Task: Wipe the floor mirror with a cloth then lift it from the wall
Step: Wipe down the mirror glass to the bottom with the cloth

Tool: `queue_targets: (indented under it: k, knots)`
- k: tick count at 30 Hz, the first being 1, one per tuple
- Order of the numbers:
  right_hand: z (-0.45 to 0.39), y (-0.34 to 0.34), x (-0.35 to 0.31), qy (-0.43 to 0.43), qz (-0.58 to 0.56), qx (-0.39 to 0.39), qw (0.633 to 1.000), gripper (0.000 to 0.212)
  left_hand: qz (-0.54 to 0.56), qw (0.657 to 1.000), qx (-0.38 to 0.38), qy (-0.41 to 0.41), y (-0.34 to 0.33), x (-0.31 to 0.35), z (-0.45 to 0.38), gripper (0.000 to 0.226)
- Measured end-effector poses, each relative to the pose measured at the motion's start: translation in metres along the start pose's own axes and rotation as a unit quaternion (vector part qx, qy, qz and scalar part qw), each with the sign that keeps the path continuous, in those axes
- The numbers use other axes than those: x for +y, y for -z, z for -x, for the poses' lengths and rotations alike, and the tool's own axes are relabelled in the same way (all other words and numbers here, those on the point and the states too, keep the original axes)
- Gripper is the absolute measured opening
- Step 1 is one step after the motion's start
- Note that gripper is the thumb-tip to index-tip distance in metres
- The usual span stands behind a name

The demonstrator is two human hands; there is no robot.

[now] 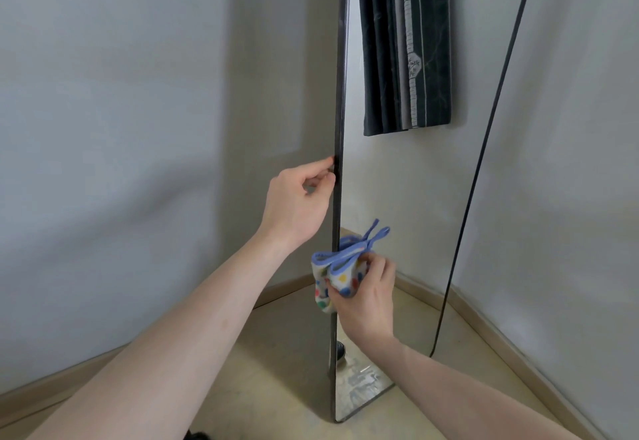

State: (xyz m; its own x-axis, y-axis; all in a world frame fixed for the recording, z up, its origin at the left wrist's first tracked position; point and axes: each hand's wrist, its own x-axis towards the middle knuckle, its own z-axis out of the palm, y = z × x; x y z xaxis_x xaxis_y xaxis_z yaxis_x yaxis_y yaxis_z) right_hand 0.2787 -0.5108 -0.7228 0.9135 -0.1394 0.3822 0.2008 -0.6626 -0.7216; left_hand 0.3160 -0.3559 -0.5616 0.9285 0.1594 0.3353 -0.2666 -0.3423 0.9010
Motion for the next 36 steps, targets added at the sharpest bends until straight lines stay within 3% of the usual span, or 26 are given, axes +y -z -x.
queue_targets:
  k: [5, 11, 16, 22, 28, 32, 36]
  knots:
    - [0.037, -0.018, 0.031, -0.04, 0.042, -0.024, 0.998, 0.072, -0.007, 1.0, -0.012, 0.006, 0.001, 0.002, 0.004, 0.033]
    - [0.041, -0.026, 0.03, -0.091, -0.001, -0.002, 0.996, 0.071, -0.01, 0.998, -0.064, 0.016, 0.004, 0.001, 0.015, 0.043]
    - [0.004, -0.008, -0.003, -0.038, -0.053, 0.068, 0.996, 0.073, -0.006, 0.992, -0.124, 0.033, 0.014, -0.005, 0.035, 0.051]
    - [0.004, -0.006, -0.012, -0.006, -0.032, 0.078, 0.996, 0.077, -0.017, 0.993, -0.111, 0.029, 0.011, -0.005, 0.036, 0.047]
    - [0.051, -0.019, 0.041, -0.022, 0.015, -0.011, 1.0, 0.081, -0.012, 0.996, -0.08, 0.023, 0.0, -0.013, 0.029, 0.046]
    - [0.061, -0.023, 0.071, -0.075, 0.008, -0.046, 0.996, 0.081, -0.013, 0.998, -0.058, 0.022, -0.005, -0.011, 0.026, 0.044]
    - [0.036, -0.016, 0.092, -0.175, -0.009, -0.028, 0.984, 0.079, 0.002, 0.999, -0.025, 0.031, -0.008, -0.007, 0.02, 0.036]
